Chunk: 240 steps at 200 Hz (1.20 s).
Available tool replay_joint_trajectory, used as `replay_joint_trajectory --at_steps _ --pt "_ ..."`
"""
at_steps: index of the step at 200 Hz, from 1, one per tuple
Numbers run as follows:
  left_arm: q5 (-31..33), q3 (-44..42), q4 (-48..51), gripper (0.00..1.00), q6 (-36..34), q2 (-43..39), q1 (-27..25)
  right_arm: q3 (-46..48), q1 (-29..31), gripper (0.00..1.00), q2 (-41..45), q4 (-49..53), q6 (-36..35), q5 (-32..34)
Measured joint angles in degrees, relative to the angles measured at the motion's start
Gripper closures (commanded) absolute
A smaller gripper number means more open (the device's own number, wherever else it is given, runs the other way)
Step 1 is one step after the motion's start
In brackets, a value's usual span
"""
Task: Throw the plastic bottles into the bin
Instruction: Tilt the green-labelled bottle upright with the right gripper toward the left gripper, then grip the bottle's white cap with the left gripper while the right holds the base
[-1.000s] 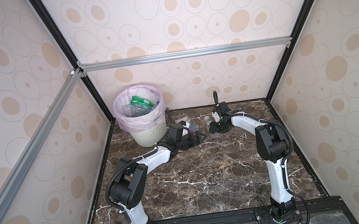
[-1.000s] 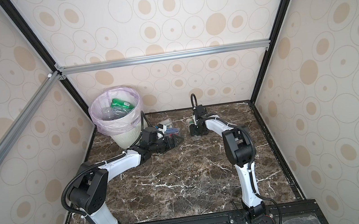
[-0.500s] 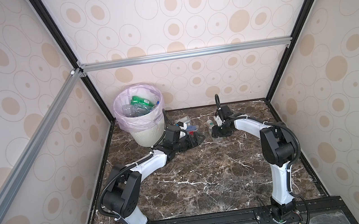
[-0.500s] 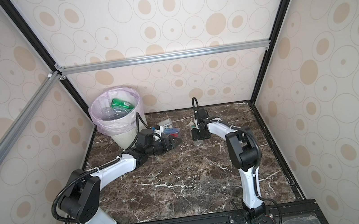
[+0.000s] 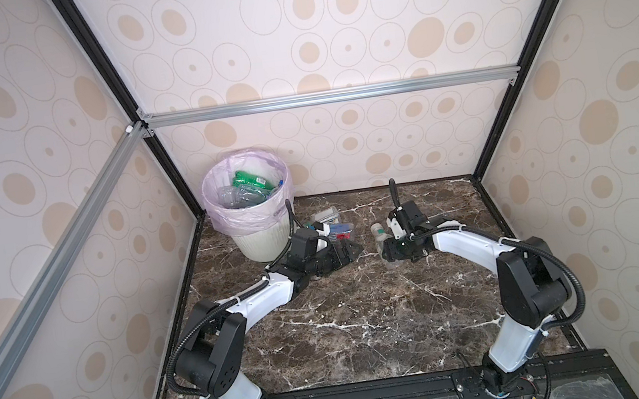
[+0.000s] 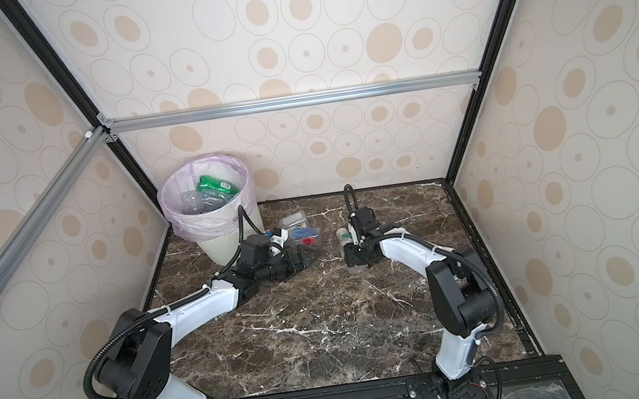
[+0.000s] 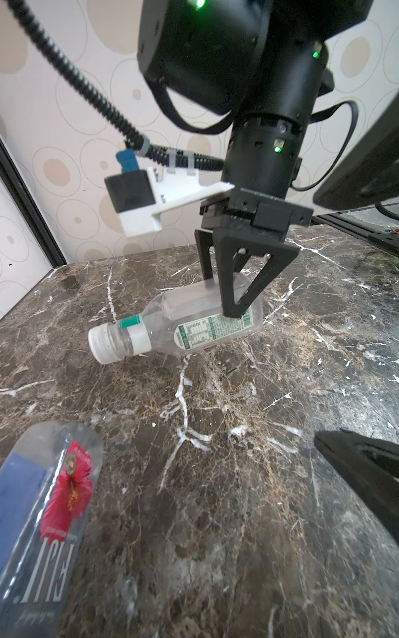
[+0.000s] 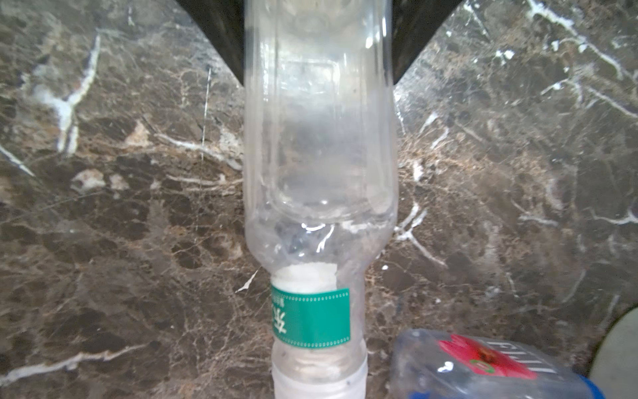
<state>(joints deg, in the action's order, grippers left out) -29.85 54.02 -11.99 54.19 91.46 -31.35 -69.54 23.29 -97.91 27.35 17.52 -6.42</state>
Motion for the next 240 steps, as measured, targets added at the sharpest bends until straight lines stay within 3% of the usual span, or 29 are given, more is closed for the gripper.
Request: replay_joint_trajectory --at_steps 95,240 --pt "-0.3 2.1 -1.3 0.07 2.0 1.1 0.0 3.9 7.4 0.51 12.9 -1.8 1.9 -3.3" --pt "-0.7 3.5 -4.1 0.24 3.8 2.4 0.7 4.5 11.8 0.52 14.6 -5.0 3.1 -6.7"
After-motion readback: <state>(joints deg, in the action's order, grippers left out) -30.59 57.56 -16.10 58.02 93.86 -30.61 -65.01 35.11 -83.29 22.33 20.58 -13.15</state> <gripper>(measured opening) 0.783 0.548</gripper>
